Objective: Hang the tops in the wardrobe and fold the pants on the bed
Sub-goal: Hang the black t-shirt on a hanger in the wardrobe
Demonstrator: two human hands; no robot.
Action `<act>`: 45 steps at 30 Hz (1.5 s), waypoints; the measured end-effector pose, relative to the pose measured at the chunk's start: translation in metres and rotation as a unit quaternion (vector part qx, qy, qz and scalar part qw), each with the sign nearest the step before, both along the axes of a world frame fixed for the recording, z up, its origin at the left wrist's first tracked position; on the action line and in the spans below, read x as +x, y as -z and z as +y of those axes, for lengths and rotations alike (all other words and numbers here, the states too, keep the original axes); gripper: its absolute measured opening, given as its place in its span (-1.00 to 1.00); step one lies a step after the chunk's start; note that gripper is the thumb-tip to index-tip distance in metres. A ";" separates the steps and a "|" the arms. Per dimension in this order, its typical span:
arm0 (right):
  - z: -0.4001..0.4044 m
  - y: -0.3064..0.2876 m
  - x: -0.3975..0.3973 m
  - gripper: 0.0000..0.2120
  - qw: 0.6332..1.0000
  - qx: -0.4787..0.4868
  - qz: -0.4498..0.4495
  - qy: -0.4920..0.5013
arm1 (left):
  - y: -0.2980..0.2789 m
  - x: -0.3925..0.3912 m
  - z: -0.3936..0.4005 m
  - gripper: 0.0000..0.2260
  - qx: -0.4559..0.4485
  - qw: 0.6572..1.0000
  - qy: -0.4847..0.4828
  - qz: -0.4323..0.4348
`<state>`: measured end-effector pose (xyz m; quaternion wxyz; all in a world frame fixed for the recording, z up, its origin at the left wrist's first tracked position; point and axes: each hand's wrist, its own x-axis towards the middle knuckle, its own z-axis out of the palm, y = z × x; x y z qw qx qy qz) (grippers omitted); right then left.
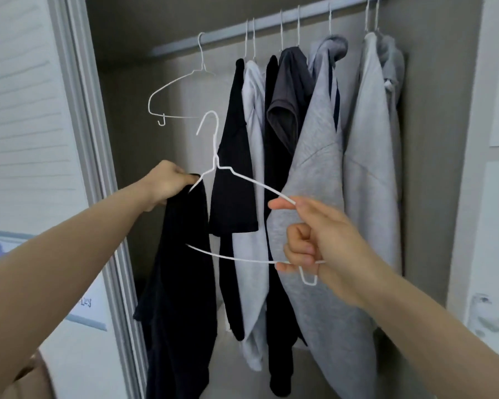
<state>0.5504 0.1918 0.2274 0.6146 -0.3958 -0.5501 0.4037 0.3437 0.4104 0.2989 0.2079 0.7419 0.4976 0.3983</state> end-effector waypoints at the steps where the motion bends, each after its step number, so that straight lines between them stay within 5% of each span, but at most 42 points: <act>1: 0.005 0.008 -0.003 -0.70 1.000 -0.002 0.007 -0.006 | -0.002 0.006 -0.010 -0.76 0.007 1.000 0.013 -0.005; 5: 0.011 0.024 -0.002 -0.66 0.994 0.037 0.084 -0.057 | -0.010 0.016 -0.041 -0.73 -0.032 0.990 0.123 -0.067; 10: 0.002 0.029 0.006 -0.56 0.972 0.094 0.109 -0.184 | -0.015 -0.009 -0.058 -0.68 0.264 0.958 0.080 0.084; 16: 0.036 0.044 0.010 -0.28 0.918 -0.069 0.193 -0.339 | -0.017 -0.009 -0.068 -0.67 0.306 0.947 0.087 0.046; 20: 0.047 0.069 -0.004 -0.43 0.954 -0.172 0.034 -0.245 | -0.012 -0.001 -0.070 -0.66 0.286 0.955 0.075 0.020; 22: 0.043 0.081 -0.005 -0.70 0.968 -0.083 -0.212 -0.100 | -0.010 -0.005 -0.071 -0.66 0.281 0.957 0.070 0.001; 25: 0.039 0.099 0.008 -0.78 0.825 0.151 -0.539 0.084 | -0.006 -0.021 -0.066 -0.68 0.266 0.963 0.035 0.009; 28: 0.034 0.097 0.026 -0.81 0.677 0.277 -0.651 0.200 | 0.000 -0.038 -0.062 -0.66 0.246 0.969 0.003 0.006; 34: 0.046 0.082 0.047 -0.62 0.724 0.200 -0.634 0.184 | 0.011 -0.048 -0.065 -0.63 0.198 0.980 0.004 -0.025; 40: 0.051 0.081 0.050 -0.69 0.781 0.180 -0.588 0.106 | 0.019 -0.062 -0.063 -0.60 0.169 0.982 -0.009 -0.089; 45: 0.047 0.066 0.053 -0.75 0.787 0.254 -0.539 0.159 | 0.024 -0.074 -0.068 -0.63 0.192 0.981 -0.024 0.012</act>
